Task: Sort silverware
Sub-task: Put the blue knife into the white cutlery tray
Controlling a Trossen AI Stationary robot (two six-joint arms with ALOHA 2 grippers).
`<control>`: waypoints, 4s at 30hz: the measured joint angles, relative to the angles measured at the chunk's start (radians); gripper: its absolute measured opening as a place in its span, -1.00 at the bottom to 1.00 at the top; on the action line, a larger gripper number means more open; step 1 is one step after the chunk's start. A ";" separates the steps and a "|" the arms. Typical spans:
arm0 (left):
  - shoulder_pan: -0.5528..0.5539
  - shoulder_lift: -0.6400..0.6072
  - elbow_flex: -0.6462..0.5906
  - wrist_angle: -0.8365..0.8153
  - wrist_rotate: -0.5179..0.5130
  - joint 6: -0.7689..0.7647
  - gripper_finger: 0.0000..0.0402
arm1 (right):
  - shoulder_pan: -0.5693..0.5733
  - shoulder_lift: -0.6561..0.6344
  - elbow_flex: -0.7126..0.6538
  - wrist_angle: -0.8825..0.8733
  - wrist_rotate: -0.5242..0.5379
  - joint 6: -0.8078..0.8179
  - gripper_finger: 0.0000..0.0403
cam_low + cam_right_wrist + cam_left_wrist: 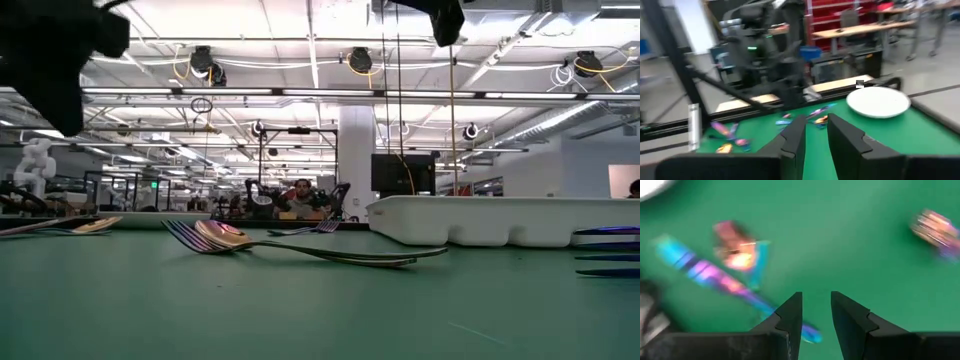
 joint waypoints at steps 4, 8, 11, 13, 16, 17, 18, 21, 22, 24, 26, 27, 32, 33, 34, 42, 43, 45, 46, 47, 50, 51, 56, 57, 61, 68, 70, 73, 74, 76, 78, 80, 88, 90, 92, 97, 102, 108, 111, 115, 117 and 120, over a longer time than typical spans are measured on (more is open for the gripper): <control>0.038 0.020 -0.002 -0.138 0.018 -0.181 -0.48 | 0.008 0.000 0.000 0.006 -0.064 0.025 -0.65; 0.089 0.027 -0.042 -0.170 0.056 -0.317 -0.48 | 0.012 0.000 0.001 0.059 -0.066 -0.018 -0.65; 0.128 0.027 -0.088 -0.165 0.073 -0.347 -0.48 | 0.010 0.000 0.024 0.048 -0.066 -0.057 -0.65; 0.156 0.027 -0.118 -0.141 0.100 -0.347 -0.48 | 0.012 -0.001 0.033 0.009 -0.066 -0.062 -0.65; 0.204 0.031 -0.132 -0.101 0.134 -0.309 -0.48 | 0.012 0.000 0.037 -0.048 -0.066 -0.067 -0.65; 0.220 0.031 -0.133 -0.086 0.148 -0.300 -0.48 | 0.012 0.000 0.037 -0.053 -0.066 -0.067 -0.65; 0.236 0.031 -0.134 -0.080 0.157 -0.293 -0.48 | 0.012 0.000 0.038 -0.057 -0.066 -0.070 -0.65; 0.275 0.031 -0.134 -0.060 0.181 -0.280 -0.48 | 0.012 0.000 0.038 -0.063 -0.066 -0.084 -0.65; 0.288 0.031 -0.134 -0.064 0.188 -0.261 -0.48 | 0.012 0.000 0.038 -0.062 -0.066 -0.084 -0.65; 0.312 0.036 -0.134 -0.064 0.192 -0.231 -0.48 | 0.012 -0.001 0.038 -0.061 -0.066 -0.085 -0.65; 0.334 0.046 -0.134 -0.067 0.193 -0.203 -0.48 | 0.012 -0.004 0.038 -0.061 -0.066 -0.087 -0.65; 0.343 0.054 -0.134 -0.068 0.192 -0.184 -0.48 | 0.012 -0.005 0.038 -0.057 -0.066 -0.088 -0.65; 0.376 0.125 -0.134 -0.034 0.206 -0.124 -0.48 | 0.012 -0.008 0.039 -0.038 -0.066 -0.107 -0.65; 0.381 0.144 -0.134 -0.018 0.211 -0.107 -0.48 | 0.012 -0.008 0.039 -0.037 -0.066 -0.107 -0.65; 0.385 0.163 -0.134 -0.006 0.217 -0.092 -0.48 | 0.012 -0.008 0.039 -0.037 -0.066 -0.107 -0.65; 0.411 0.257 -0.134 -0.012 0.258 -0.048 -0.48 | 0.012 -0.008 0.039 -0.056 -0.066 -0.107 -0.65; 0.412 0.261 -0.134 -0.010 0.265 -0.047 -0.48 | 0.012 -0.008 0.039 -0.056 -0.066 -0.107 -0.65; 0.412 0.263 -0.134 -0.001 0.274 -0.031 -0.48 | 0.012 -0.008 0.039 -0.058 -0.066 -0.107 -0.65; 0.412 0.263 -0.134 0.009 0.280 -0.029 -0.48 | 0.012 -0.008 0.039 -0.061 -0.065 -0.107 -0.65; 0.412 0.263 -0.134 0.020 0.291 -0.026 -0.48 | 0.012 -0.008 0.039 -0.064 -0.065 -0.107 -0.65; 0.410 0.263 -0.134 0.043 0.319 0.003 -0.48 | 0.012 -0.008 0.039 -0.069 -0.065 -0.107 -0.65; 0.409 0.263 -0.134 0.048 0.323 0.007 -0.48 | 0.012 -0.008 0.039 -0.072 -0.065 -0.107 -0.65; 0.409 0.263 -0.134 0.037 0.325 0.023 -0.48 | 0.012 -0.008 0.039 -0.079 -0.065 -0.087 -0.65; 0.409 0.263 -0.134 0.035 0.325 0.023 -0.48 | 0.012 -0.008 0.039 -0.080 -0.065 -0.087 -0.65; 0.409 0.263 -0.134 0.036 0.345 0.038 -0.48 | 0.012 -0.008 0.039 -0.081 -0.065 -0.085 -0.65; 0.409 0.263 -0.134 0.072 0.360 0.072 -0.30 | 0.012 -0.008 0.039 -0.089 -0.065 -0.070 -0.65; 0.409 0.267 -0.134 0.069 0.360 0.073 -0.22 | 0.012 -0.008 0.039 -0.092 -0.065 -0.069 -0.65; 0.409 0.279 -0.138 0.065 0.360 0.073 -0.12 | 0.012 -0.008 0.039 -0.096 -0.065 -0.069 -0.65; 0.409 0.286 -0.144 0.065 0.362 0.073 -0.09 | 0.012 -0.008 0.039 -0.096 -0.065 -0.069 -0.65; 0.410 0.304 -0.163 0.068 0.374 0.073 -0.04 | 0.012 -0.008 0.039 -0.098 -0.065 -0.069 -0.65; 0.410 0.316 -0.189 0.085 0.385 0.074 -0.01 | 0.012 -0.008 0.039 -0.098 -0.066 -0.069 -0.65; 0.410 0.322 -0.209 0.108 0.387 0.076 0.01 | 0.012 -0.008 0.039 -0.098 -0.065 -0.069 -0.65; 0.410 0.320 -0.222 0.147 0.378 0.137 0.01 | 0.012 -0.008 0.039 -0.099 -0.065 -0.069 -0.65; 0.410 0.320 -0.222 0.155 0.376 0.146 0.01 | 0.012 -0.008 0.039 -0.099 -0.065 -0.069 -0.65; 0.410 0.320 -0.223 0.160 0.372 0.155 0.01 | 0.012 -0.008 0.039 -0.099 -0.065 -0.069 -0.65; 0.410 0.320 -0.223 0.165 0.368 0.160 0.01 | 0.012 -0.008 0.039 -0.099 -0.066 -0.069 -0.65; 0.410 0.321 -0.223 0.165 0.362 0.162 0.01 | 0.012 -0.008 0.039 -0.099 -0.065 -0.069 -0.65; 0.410 0.321 -0.223 0.167 0.355 0.183 -0.01 | 0.012 -0.008 0.039 -0.099 -0.066 -0.069 -0.65; 0.410 0.321 -0.223 0.172 0.353 0.182 -0.09 | 0.012 -0.008 0.039 -0.099 -0.066 -0.069 -0.65; 0.409 0.322 -0.223 0.179 0.353 0.180 -0.24 | 0.012 -0.008 0.038 -0.099 -0.065 -0.069 -0.65; 0.409 0.322 -0.223 0.183 0.352 0.180 -0.30 | 0.012 -0.008 0.038 -0.099 -0.065 -0.069 -0.65; 0.409 0.322 -0.223 0.188 0.352 0.180 -0.39 | 0.012 -0.008 0.038 -0.099 -0.066 -0.069 -0.65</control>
